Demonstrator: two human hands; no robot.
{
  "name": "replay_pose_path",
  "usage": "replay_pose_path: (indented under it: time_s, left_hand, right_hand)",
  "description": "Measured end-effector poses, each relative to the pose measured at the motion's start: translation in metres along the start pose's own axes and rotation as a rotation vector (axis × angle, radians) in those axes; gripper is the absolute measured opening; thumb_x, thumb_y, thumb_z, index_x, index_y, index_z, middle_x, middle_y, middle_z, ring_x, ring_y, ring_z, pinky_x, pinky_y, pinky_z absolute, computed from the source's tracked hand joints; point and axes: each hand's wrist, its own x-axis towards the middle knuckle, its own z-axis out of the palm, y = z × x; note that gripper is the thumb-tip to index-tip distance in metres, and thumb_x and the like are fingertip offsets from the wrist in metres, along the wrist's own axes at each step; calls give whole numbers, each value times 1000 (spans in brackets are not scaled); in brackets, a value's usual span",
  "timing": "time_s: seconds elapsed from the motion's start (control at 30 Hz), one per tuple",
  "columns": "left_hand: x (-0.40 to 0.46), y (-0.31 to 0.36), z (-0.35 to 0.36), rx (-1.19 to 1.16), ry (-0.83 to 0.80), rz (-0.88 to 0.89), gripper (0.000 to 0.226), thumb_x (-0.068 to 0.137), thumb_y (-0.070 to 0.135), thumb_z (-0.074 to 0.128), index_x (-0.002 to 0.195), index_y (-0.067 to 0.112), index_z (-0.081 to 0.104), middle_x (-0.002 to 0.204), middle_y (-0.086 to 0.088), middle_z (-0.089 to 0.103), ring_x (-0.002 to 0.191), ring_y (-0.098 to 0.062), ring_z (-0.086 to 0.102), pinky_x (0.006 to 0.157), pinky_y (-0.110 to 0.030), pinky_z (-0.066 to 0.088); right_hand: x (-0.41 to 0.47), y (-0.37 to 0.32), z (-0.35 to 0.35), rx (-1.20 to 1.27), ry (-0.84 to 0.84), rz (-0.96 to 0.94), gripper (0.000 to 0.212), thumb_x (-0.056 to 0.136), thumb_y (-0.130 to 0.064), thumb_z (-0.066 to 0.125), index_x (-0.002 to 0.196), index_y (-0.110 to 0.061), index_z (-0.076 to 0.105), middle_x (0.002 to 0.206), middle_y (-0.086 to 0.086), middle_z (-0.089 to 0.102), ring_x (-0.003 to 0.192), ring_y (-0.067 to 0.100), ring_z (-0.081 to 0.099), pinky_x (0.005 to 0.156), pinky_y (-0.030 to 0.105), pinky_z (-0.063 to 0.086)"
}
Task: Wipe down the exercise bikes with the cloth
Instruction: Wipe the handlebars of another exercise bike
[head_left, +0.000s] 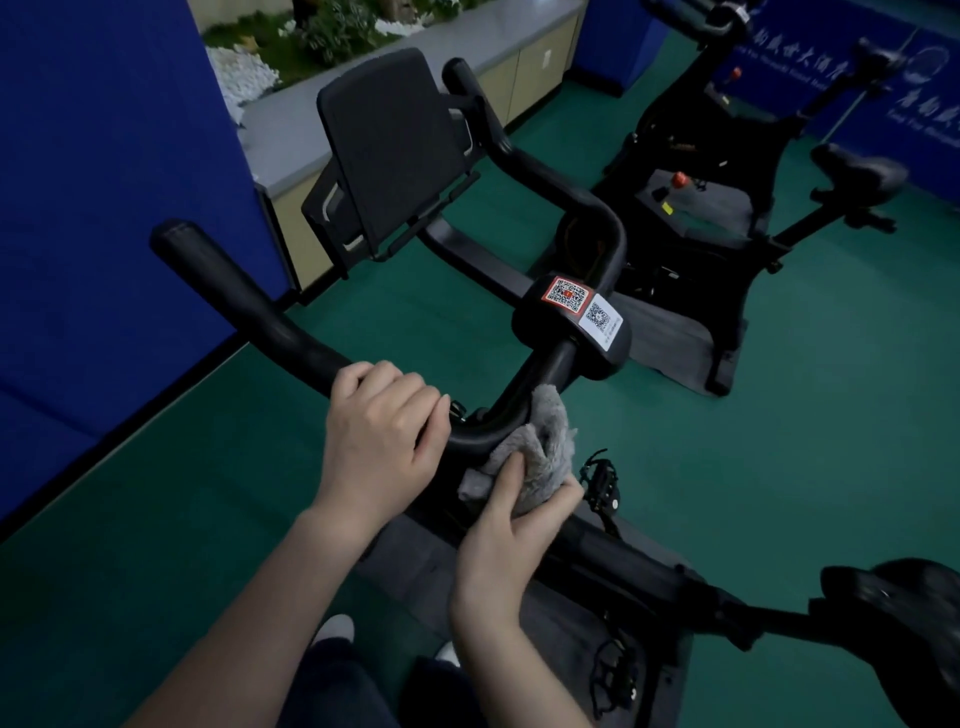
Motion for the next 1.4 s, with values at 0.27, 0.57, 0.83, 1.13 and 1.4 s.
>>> replay_pose_path:
  time_s: [0.27, 0.57, 0.83, 1.13, 1.4]
  left_hand:
    - [0, -1, 1, 16, 21, 14, 35, 96, 19, 44, 63, 14, 55, 62, 3, 56, 67, -20, 50, 78, -35, 34]
    - [0, -1, 4, 30, 37, 18, 38, 96, 18, 41, 61, 13, 53, 60, 2, 55, 66, -21, 52, 78, -35, 34]
    - [-1, -1, 6, 44, 46, 15, 39, 96, 18, 40, 60, 13, 54, 59, 2, 54, 65, -22, 51, 77, -34, 33]
    - [-1, -1, 8, 36, 82, 6, 39, 95, 18, 40, 59, 13, 53, 58, 2, 54, 62, -22, 50, 76, -35, 34]
    - [-2, 0, 8, 27, 88, -9, 37, 94, 17, 42, 60, 13, 56, 59, 2, 55, 62, -20, 50, 76, -34, 34]
  right_hand:
    - [24, 8, 21, 133, 99, 181, 30, 100, -23, 44, 128, -10, 42, 125, 6, 55, 110, 16, 57, 93, 27, 49]
    - [37, 9, 22, 337, 75, 354, 26, 102, -21, 43, 127, -14, 46, 125, 11, 60, 110, 21, 61, 96, 34, 49]
    - [34, 9, 12, 546, -59, 486, 30, 102, -18, 40, 130, -10, 47, 117, 19, 65, 102, 27, 65, 94, 41, 52]
    - [40, 10, 8, 366, -62, 373, 20, 101, -21, 45, 118, -17, 54, 120, 16, 64, 108, 28, 63, 99, 45, 48]
    - [65, 6, -1, -30, -74, -86, 25, 95, -13, 56, 118, -3, 57, 114, 15, 60, 108, 22, 58, 98, 33, 45]
